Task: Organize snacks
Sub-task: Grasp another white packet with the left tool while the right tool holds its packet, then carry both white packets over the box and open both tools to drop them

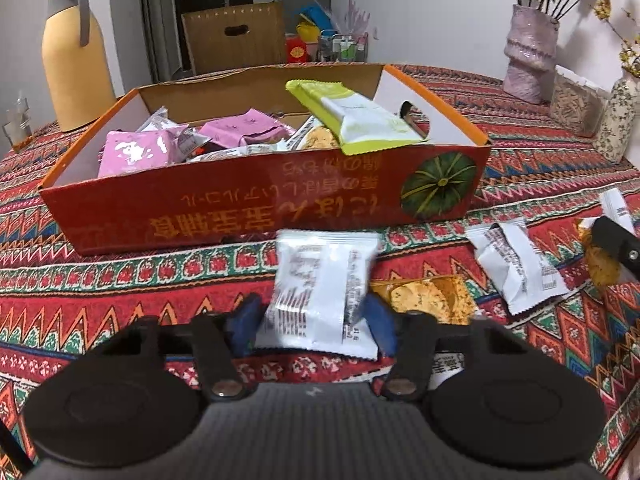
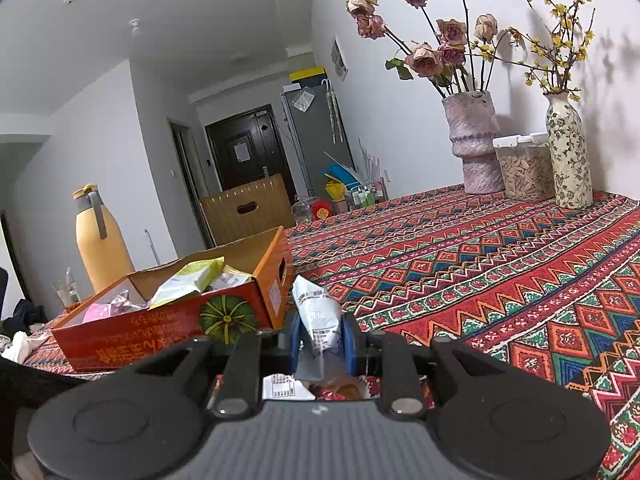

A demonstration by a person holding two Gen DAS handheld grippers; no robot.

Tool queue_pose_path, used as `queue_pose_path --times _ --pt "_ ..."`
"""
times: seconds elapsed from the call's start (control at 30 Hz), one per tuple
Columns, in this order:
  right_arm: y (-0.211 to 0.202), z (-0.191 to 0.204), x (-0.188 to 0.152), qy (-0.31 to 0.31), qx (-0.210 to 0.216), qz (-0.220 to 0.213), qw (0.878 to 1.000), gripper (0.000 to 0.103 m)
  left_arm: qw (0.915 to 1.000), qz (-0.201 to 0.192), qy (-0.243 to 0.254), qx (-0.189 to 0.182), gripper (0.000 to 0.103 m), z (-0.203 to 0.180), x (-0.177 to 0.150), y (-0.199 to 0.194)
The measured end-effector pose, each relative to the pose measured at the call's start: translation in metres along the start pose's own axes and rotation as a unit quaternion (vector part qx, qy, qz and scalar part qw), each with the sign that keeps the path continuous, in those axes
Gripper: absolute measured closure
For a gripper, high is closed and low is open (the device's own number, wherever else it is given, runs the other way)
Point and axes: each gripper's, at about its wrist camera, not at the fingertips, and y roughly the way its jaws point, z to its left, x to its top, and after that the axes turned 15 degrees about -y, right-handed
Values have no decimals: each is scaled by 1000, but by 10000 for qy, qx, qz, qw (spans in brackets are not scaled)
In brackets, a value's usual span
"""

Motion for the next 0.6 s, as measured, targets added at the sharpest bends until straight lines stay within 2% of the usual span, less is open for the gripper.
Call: queue_pose_path --times 0.13,0.6 --pt "0 1 0 -36 22 -7 10000 82 10000 -38 30 -74 53 1 -1 -2" --pt "-5 8 1 -181 -148 -85 9997 82 9990 -379 -14 -232 54 13 -2 -30"
